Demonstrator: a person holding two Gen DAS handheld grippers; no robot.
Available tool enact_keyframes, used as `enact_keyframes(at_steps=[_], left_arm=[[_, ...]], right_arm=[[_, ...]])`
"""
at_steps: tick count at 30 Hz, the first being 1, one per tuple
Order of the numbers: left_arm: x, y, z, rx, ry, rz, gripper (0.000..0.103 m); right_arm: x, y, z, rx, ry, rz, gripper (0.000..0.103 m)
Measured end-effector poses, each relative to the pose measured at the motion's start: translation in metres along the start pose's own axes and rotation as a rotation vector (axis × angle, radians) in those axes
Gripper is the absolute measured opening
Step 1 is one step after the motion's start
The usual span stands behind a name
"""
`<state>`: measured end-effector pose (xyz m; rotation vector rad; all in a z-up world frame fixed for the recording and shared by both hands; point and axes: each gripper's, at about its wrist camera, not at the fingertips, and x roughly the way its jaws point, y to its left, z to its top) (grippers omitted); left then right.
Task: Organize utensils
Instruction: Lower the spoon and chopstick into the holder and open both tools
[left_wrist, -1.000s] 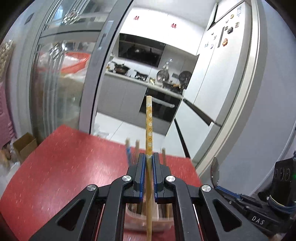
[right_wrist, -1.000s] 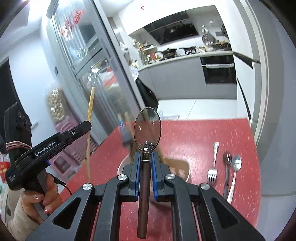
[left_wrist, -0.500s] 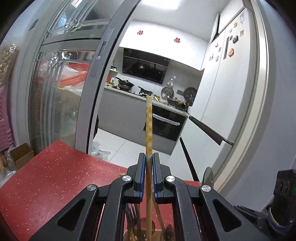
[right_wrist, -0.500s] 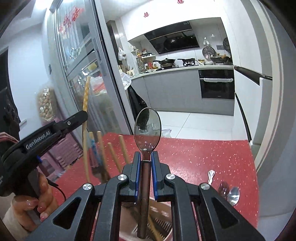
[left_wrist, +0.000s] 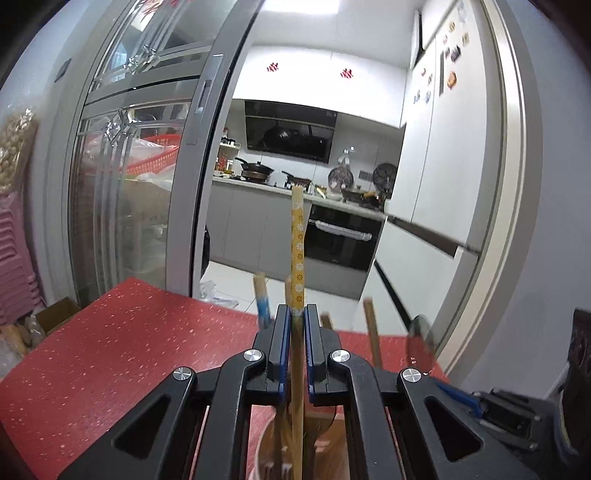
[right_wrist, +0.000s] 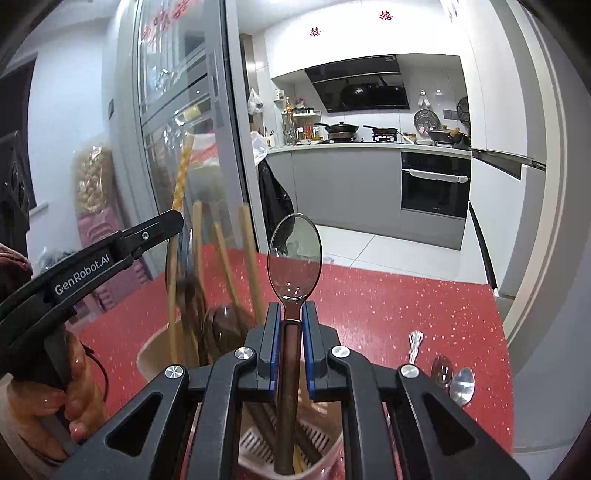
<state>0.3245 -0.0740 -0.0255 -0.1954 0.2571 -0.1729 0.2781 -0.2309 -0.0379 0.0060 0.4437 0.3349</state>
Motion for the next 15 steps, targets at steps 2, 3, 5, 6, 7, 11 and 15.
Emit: enact_keyframes(at_steps=[2, 3, 5, 6, 7, 11, 15], left_arm=[[-0.002, 0.001, -0.005, 0.013, 0.022, 0.013, 0.032], [-0.002, 0.002, -0.007, 0.014, 0.038, 0.018, 0.032], [-0.003, 0.004, -0.01, 0.011, 0.053, 0.024, 0.032], [-0.004, 0.004, -0.011, 0.016, 0.059, 0.031, 0.032], [-0.005, 0.004, -0.011, 0.02, 0.063, 0.032, 0.032], [-0.007, 0.003, -0.012, 0.04, 0.083, 0.04, 0.032], [-0.008, 0.004, -0.014, 0.036, 0.102, 0.044, 0.032]], right_arm=[[-0.001, 0.0, -0.005, 0.001, 0.017, 0.001, 0.012], [-0.001, 0.0, -0.007, 0.002, 0.026, 0.001, 0.012], [-0.002, 0.0, -0.01, 0.006, 0.038, 0.001, 0.012], [-0.003, 0.0, -0.011, 0.011, 0.043, 0.002, 0.012], [-0.003, 0.0, -0.01, 0.015, 0.047, 0.002, 0.012], [-0.003, -0.001, -0.011, 0.03, 0.066, 0.006, 0.012], [-0.002, -0.001, -0.012, 0.046, 0.083, 0.011, 0.012]])
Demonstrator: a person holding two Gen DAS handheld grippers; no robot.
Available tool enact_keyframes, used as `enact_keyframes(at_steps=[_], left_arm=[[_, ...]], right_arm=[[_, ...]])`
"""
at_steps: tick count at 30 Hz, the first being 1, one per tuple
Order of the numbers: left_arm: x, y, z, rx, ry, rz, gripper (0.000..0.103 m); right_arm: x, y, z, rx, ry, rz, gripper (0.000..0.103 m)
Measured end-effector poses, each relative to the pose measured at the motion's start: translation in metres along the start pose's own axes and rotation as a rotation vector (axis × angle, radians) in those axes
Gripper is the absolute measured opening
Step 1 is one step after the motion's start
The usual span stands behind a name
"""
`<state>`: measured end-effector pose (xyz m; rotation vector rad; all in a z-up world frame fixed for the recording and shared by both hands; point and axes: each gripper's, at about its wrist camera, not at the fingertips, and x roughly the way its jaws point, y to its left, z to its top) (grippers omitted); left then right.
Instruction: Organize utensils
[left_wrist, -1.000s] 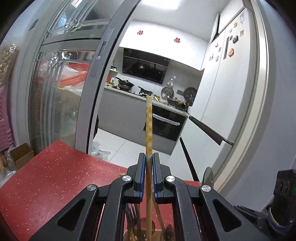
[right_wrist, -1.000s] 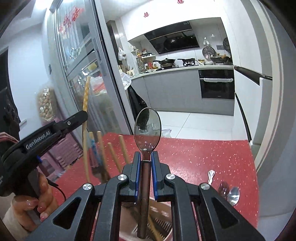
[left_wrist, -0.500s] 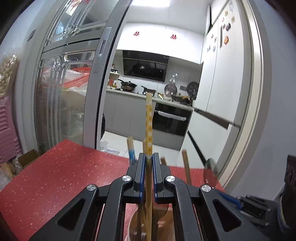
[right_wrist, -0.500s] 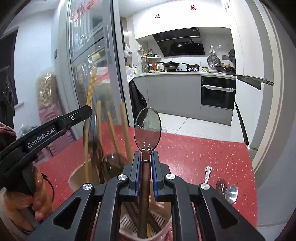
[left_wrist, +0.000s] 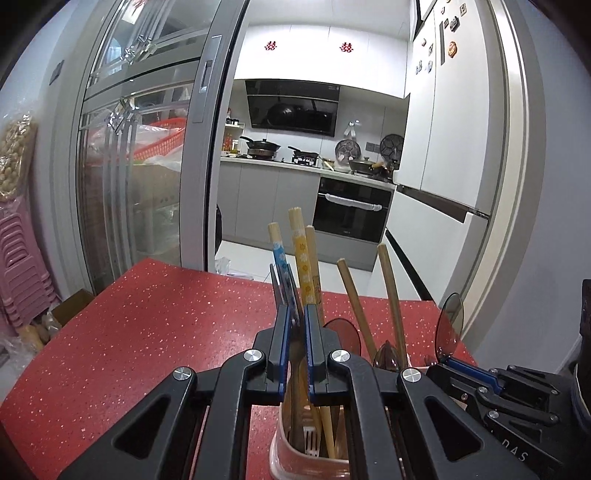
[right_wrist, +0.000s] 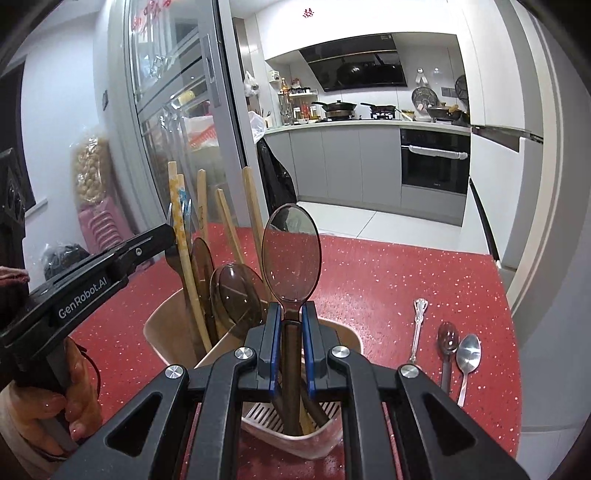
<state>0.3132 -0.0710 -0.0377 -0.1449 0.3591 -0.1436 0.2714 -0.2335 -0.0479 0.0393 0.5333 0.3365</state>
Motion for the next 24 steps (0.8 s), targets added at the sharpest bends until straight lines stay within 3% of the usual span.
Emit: enact_keyframes(at_steps=[22, 23, 24], left_arm=[[-0.001, 0.002, -0.006, 0.004, 0.087, 0.009, 0.032], [-0.002, 0.002, -0.006, 0.011, 0.088, 0.011, 0.032], [-0.005, 0.002, -0.006, 0.018, 0.085, 0.013, 0.032]], right_arm=[[0.011, -0.012, 0.009, 0.086, 0.096, 0.02, 0.014], [0.011, -0.012, 0.01, 0.087, 0.103, 0.022, 0.021], [0.01, -0.011, 0.01, 0.089, 0.104, 0.022, 0.035]])
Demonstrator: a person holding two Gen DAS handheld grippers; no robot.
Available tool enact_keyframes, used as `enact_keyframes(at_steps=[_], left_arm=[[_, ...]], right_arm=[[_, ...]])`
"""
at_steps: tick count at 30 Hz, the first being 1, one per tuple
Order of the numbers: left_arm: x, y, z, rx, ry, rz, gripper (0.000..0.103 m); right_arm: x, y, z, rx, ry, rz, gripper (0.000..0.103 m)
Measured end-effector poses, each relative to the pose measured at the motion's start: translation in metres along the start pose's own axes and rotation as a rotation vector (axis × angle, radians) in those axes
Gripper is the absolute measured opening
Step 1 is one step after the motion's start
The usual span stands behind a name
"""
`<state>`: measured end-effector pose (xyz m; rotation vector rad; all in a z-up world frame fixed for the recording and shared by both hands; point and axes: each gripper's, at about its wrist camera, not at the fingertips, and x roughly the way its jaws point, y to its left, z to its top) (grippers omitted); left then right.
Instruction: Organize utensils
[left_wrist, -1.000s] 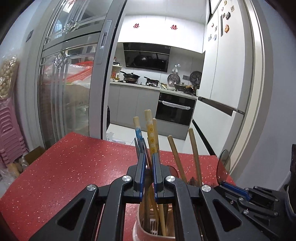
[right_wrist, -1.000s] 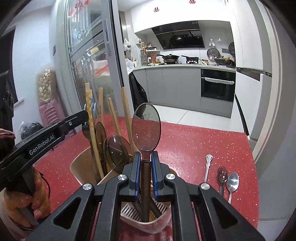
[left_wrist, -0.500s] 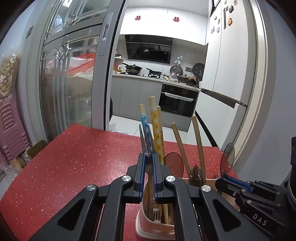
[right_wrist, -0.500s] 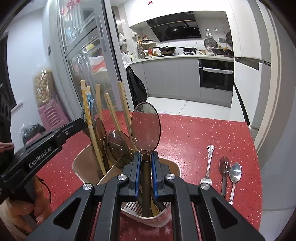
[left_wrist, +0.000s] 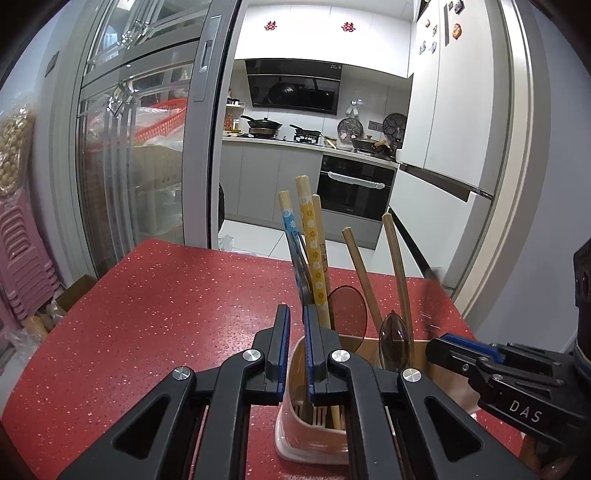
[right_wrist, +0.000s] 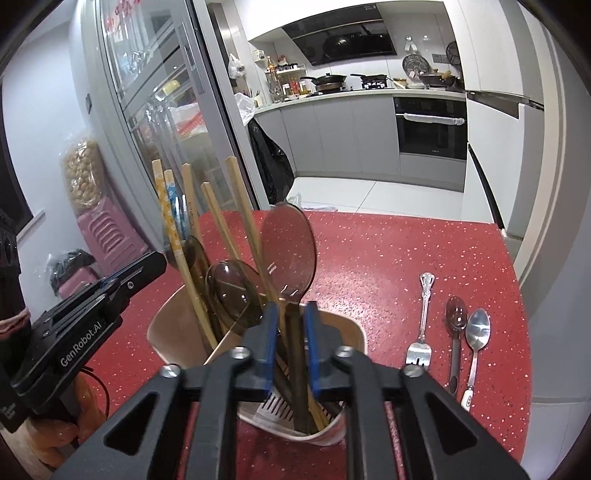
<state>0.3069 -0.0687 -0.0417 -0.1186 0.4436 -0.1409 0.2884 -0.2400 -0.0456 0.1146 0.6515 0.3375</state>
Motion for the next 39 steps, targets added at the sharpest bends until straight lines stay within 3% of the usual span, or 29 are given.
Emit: enact_keyframes(at_steps=[2, 6, 10, 11, 12, 13, 15, 21, 22, 29, 39], left_arm=[[-0.005, -0.001, 0.0, 0.013, -0.006, 0.008, 0.032], [-0.015, 0.003, -0.002, 0.019, -0.002, 0.036, 0.032], [-0.022, 0.008, -0.006, 0.016, -0.005, 0.021, 0.033], [-0.023, 0.008, -0.007, 0.021, -0.006, 0.023, 0.046], [-0.024, 0.008, -0.008, 0.024, -0.005, 0.026, 0.097], [-0.026, 0.009, -0.009, 0.022, -0.008, 0.044, 0.103], [-0.033, 0.007, -0.012, 0.036, -0.052, 0.051, 0.103], [-0.034, 0.008, -0.016, 0.046, -0.035, 0.037, 0.103], [-0.034, 0.009, -0.016, 0.045, -0.032, 0.037, 0.103], [-0.032, 0.012, -0.02, 0.059, 0.001, 0.047, 0.103], [-0.04, 0.013, -0.031, 0.097, -0.019, 0.045, 0.103]], right_arm=[[-0.006, 0.001, -0.001, 0.009, -0.015, 0.003, 0.056], [-0.02, 0.006, -0.003, 0.021, -0.033, -0.03, 0.059], [-0.038, 0.009, -0.013, 0.041, -0.064, -0.14, 0.078], [-0.042, 0.01, -0.016, 0.047, -0.073, -0.163, 0.08], [-0.046, 0.011, -0.019, 0.055, -0.086, -0.191, 0.081], [-0.05, 0.011, -0.022, 0.065, -0.096, -0.215, 0.081], [-0.054, 0.012, -0.027, 0.075, -0.104, -0.249, 0.082], [-0.062, 0.018, -0.034, 0.069, -0.14, -0.331, 0.096], [-0.063, 0.019, -0.033, 0.067, -0.144, -0.341, 0.103], [-0.071, 0.024, -0.03, 0.071, -0.18, -0.354, 0.103], [-0.069, 0.027, -0.04, 0.063, -0.189, -0.354, 0.103]])
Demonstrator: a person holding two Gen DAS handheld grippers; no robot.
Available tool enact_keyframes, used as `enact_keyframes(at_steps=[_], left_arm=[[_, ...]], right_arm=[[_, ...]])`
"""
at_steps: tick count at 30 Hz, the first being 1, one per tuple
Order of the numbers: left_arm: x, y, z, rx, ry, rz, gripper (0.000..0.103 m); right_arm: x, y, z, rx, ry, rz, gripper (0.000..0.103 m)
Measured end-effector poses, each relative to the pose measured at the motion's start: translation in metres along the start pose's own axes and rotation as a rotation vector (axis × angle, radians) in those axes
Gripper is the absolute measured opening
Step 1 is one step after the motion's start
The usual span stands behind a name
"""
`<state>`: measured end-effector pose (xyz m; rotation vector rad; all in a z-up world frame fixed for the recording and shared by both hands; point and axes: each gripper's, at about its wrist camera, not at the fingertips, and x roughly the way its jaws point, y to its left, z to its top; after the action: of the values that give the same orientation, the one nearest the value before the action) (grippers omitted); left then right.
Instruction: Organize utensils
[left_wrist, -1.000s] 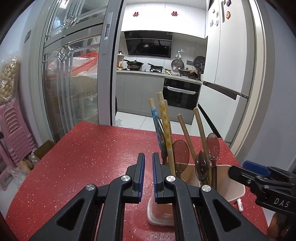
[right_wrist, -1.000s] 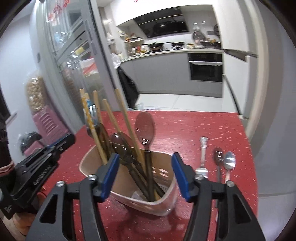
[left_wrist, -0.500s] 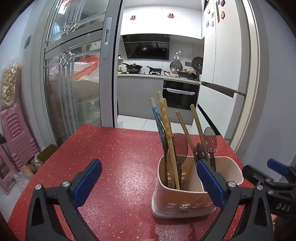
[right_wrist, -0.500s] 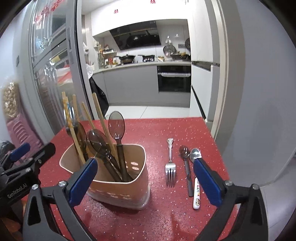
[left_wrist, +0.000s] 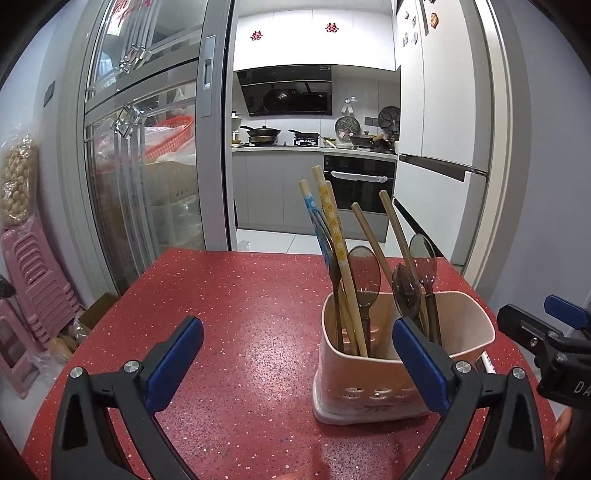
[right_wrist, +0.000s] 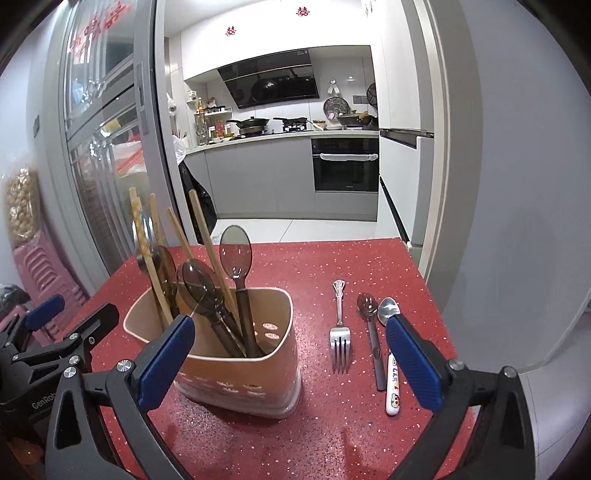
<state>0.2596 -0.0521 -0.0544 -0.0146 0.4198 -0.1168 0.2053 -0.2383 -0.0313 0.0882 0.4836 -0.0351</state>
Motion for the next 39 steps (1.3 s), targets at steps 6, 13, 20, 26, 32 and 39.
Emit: enact_keyframes(at_steps=[6, 13, 20, 26, 32, 39], left_arm=[[-0.001, 0.002, -0.005, 0.0, 0.001, -0.007, 0.103], [0.0, 0.01, -0.012, -0.028, 0.017, -0.004, 0.103], [0.003, 0.014, -0.014, -0.039, 0.031, -0.004, 0.103], [0.003, 0.013, -0.013, -0.036, 0.032, -0.01, 0.103], [0.003, 0.012, -0.013, -0.037, 0.034, -0.011, 0.103], [0.005, 0.011, -0.013, -0.039, 0.038, -0.01, 0.103]], right_arm=[[0.002, 0.002, -0.007, -0.013, -0.004, 0.001, 0.103], [0.004, 0.004, -0.012, -0.013, -0.005, -0.002, 0.103], [0.006, 0.006, -0.013, -0.017, -0.001, 0.001, 0.103], [0.008, 0.006, -0.011, -0.019, 0.0, 0.002, 0.103], [0.008, 0.006, -0.012, -0.014, 0.002, 0.005, 0.103], [0.008, 0.007, -0.012, -0.018, -0.001, 0.008, 0.103]])
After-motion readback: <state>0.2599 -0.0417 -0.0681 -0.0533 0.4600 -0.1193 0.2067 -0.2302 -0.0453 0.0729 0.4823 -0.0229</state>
